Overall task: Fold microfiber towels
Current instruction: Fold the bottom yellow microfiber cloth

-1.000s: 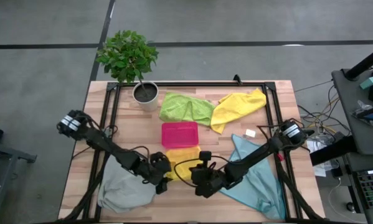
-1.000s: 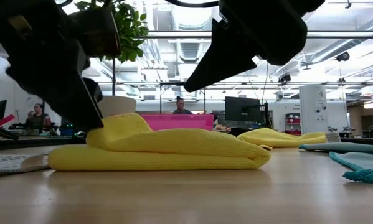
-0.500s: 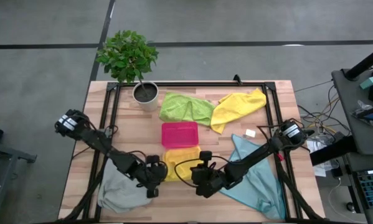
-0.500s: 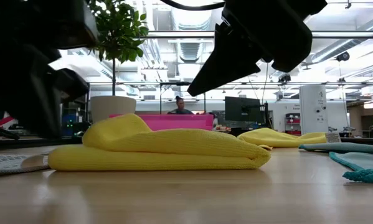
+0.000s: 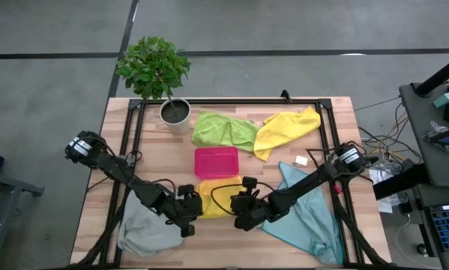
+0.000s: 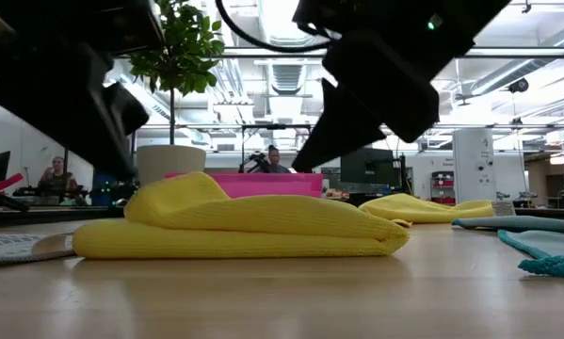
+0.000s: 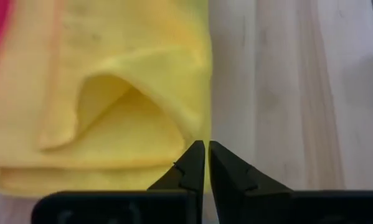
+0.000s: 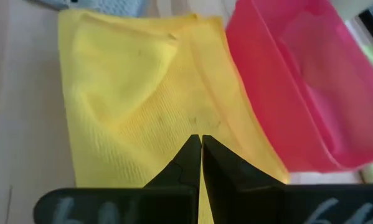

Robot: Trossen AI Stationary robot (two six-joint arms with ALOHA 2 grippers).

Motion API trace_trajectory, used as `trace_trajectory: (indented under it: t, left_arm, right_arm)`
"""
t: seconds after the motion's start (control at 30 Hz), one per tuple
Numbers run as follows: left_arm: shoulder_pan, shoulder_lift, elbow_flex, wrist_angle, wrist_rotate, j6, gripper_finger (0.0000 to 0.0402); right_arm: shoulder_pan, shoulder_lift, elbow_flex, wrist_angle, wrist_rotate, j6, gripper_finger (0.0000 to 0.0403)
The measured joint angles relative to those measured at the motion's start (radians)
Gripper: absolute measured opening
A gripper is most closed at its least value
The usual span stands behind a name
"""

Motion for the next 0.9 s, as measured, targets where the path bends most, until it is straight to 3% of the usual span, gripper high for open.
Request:
trace_trajectory:
  t: [0.37, 0.9]
  left_arm:
    - [0.001, 0.033, -0.006, 0.101, -0.066, -0.028, 0.0066]
    - [0.006, -0.002, -0.018, 0.035, -0.066, -0.029, 0.0071]
  right_arm:
    - [-0.001, 0.001, -0.021, 0.001, -0.021, 0.022, 0.0009]
    - [0.004, 0.001, -0.015, 0.008, -0.025, 0.005, 0.0009]
